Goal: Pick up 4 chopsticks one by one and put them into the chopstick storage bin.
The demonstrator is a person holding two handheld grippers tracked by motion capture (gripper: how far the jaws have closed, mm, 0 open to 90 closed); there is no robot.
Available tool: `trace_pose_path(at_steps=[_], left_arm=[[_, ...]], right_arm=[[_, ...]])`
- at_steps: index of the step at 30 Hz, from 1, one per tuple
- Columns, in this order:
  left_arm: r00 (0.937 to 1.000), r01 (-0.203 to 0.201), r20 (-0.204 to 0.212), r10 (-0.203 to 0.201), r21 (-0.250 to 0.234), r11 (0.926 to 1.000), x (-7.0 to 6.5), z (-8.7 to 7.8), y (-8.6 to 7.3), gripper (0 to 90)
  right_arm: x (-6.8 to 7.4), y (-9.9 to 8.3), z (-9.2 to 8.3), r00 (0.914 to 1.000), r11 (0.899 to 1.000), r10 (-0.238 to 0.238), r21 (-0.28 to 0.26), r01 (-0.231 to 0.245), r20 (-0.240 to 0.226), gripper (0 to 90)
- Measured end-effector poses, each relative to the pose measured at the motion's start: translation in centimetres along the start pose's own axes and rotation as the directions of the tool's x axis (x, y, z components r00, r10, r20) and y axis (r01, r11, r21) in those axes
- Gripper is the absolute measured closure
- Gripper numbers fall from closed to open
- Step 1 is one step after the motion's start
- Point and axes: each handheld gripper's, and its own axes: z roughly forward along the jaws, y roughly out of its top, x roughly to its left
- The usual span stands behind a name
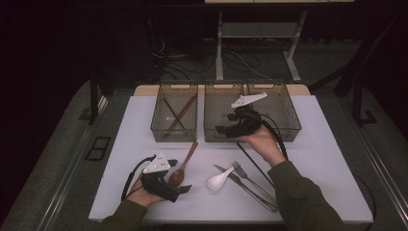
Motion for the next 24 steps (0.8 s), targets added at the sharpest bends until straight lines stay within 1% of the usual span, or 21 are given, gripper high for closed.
trace_pose_path(at_steps=[2, 7, 10, 12, 15, 18, 22, 24], left_arm=[[1.0000, 0.005, -0.001, -0.005, -0.005, 1.0000, 0.0, 0.0, 0.0, 0.0], [0.9999, 0.011, -0.003, -0.011, -0.007, 0.9999, 0.0, 0.0, -0.1, 0.0], [1.0000, 0.000, -0.002, 0.000, -0.001, 1.0000, 0.0, 0.0, -0.1, 0.0], [1.0000, 0.002, -0.001, -0.002, 0.000, 1.0000, 0.0, 0.0, -0.1, 0.0], [1.0000, 0.004, -0.002, -0.004, 0.002, 1.0000, 0.1, 0.0, -0.1, 0.0], [1.0000, 0.001, -0.002, -0.001, 0.004, 1.0000, 0.1, 0.0, -0.1, 0.0], [1.0000, 0.002, -0.005, -0.002, 0.006, 1.0000, 0.0, 0.0, -0.1, 0.0], [1.0000, 0.001, -0.005, -0.001, 0.010, 1.0000, 0.0, 0.1, -0.1, 0.0]], right_arm=[[-0.1, -0.7, -0.4, 1.0000, 1.000, -0.004, 0.003, 0.004, 0.005, 31.2], [-0.4, -2.5, -1.3, 0.9999, 1.000, 0.013, 0.009, -0.013, 0.010, 32.0], [-0.7, -3.7, -1.7, 0.9997, 1.000, 0.017, 0.015, -0.018, 0.016, 33.3], [-0.9, -4.4, -2.0, 0.9996, 1.000, 0.017, 0.022, -0.017, 0.024, 33.9], [-1.2, -5.5, -2.6, 0.9989, 0.999, 0.038, 0.026, -0.039, 0.028, 35.4], [-1.3, -6.3, -3.2, 0.9984, 0.998, 0.049, 0.034, -0.050, 0.029, 38.7], [-1.2, -7.5, -3.9, 0.9985, 0.998, 0.042, 0.050, -0.043, 0.035, 42.9], [-1.0, -8.3, -4.1, 0.9985, 0.997, 0.039, 0.067, -0.042, 0.039, 45.3]])
